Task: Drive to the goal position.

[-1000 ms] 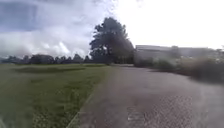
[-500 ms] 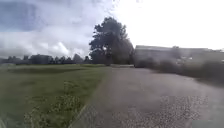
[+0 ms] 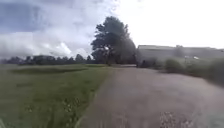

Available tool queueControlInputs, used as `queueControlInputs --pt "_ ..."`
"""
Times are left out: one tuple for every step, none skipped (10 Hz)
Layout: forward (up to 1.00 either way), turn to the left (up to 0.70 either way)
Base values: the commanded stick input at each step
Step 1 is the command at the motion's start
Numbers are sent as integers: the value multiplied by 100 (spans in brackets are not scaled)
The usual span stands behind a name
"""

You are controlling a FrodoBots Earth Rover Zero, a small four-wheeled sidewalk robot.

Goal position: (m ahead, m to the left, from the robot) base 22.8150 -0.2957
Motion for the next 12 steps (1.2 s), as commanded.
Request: queueControlInputs --pt "70 -25" --pt "70 -25" --pt "70 -25" --pt "70 -24" --pt "70 -23" --pt "70 -23" --pt "70 -22" --pt "70 -3" --pt "70 -1" --pt "70 0" --pt "70 -2" --pt "70 -3"
